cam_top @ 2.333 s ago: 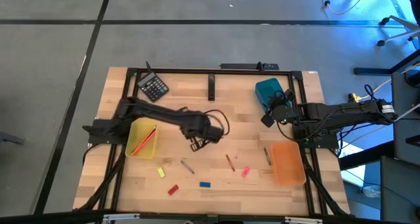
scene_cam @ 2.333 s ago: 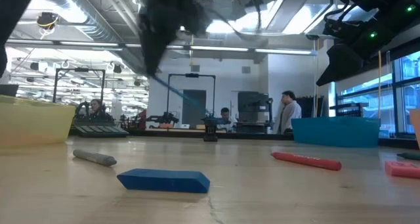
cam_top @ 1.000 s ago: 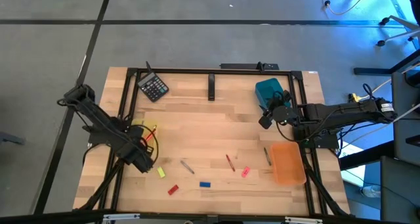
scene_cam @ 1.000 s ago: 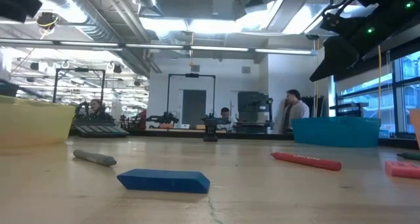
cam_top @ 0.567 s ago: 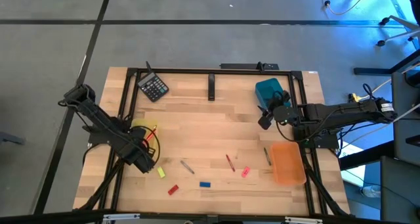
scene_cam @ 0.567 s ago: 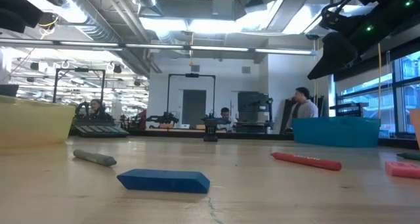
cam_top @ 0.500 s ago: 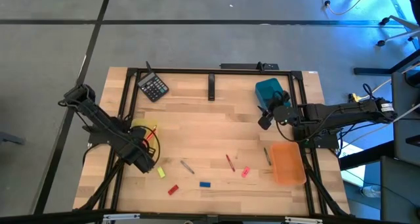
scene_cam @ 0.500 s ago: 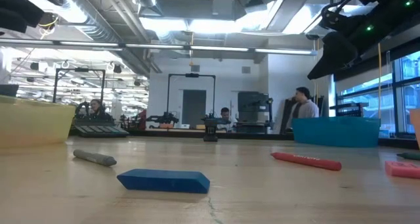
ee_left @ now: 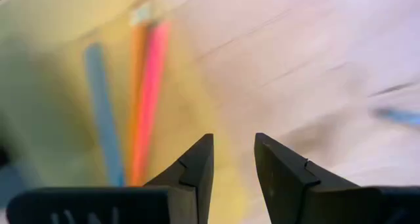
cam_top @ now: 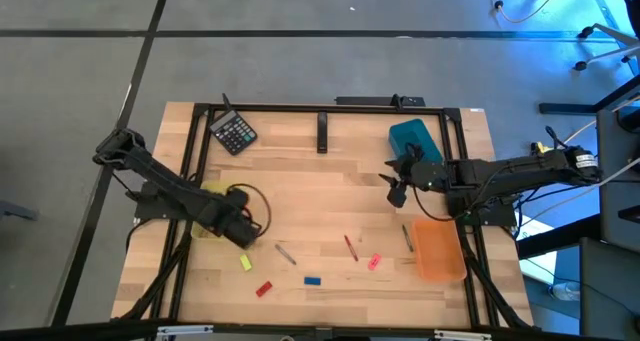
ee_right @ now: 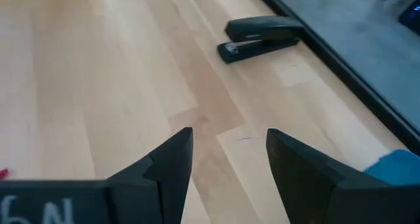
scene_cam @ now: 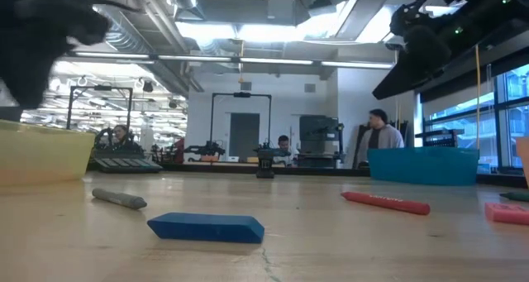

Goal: Sort crayons/erasers/pens/pencils in bins
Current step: Put the red crayon into the blue bin

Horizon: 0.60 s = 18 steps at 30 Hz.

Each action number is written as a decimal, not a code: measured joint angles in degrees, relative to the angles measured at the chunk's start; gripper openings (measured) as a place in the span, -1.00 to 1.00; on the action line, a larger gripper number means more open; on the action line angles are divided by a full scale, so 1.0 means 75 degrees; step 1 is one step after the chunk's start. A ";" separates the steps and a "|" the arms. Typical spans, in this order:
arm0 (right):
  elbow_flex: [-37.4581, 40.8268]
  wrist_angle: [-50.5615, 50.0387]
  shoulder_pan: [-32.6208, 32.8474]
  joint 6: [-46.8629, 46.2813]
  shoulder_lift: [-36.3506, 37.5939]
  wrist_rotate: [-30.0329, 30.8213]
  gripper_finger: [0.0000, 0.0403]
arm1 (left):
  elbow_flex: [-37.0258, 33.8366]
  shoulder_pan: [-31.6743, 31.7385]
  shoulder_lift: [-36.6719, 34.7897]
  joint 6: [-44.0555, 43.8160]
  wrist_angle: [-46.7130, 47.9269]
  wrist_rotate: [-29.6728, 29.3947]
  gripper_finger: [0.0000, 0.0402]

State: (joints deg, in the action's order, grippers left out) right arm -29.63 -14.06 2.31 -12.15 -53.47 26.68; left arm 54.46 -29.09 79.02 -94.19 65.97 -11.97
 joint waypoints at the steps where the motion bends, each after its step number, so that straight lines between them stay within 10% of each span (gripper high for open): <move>1: 0.0000 0.0019 0.0000 0.0035 -0.0074 -0.0022 -0.02 | 0.0000 0.0127 0.0000 0.0334 -0.0359 -0.0200 -0.49; 7: 0.0000 0.0223 -0.0003 0.0042 -0.0557 -0.0232 -0.02 | 0.0003 0.0718 0.0282 0.2798 -0.2990 -0.1831 -0.49; 18: 0.0000 0.0445 0.0000 -0.0142 -0.1259 -0.1185 -0.02 | 0.0006 0.1589 0.2062 0.7938 -0.7287 -0.0924 -0.49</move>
State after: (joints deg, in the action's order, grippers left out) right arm -29.63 -10.72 2.31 -13.22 -62.92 17.79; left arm 54.50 -17.17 94.49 -34.66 11.32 -18.90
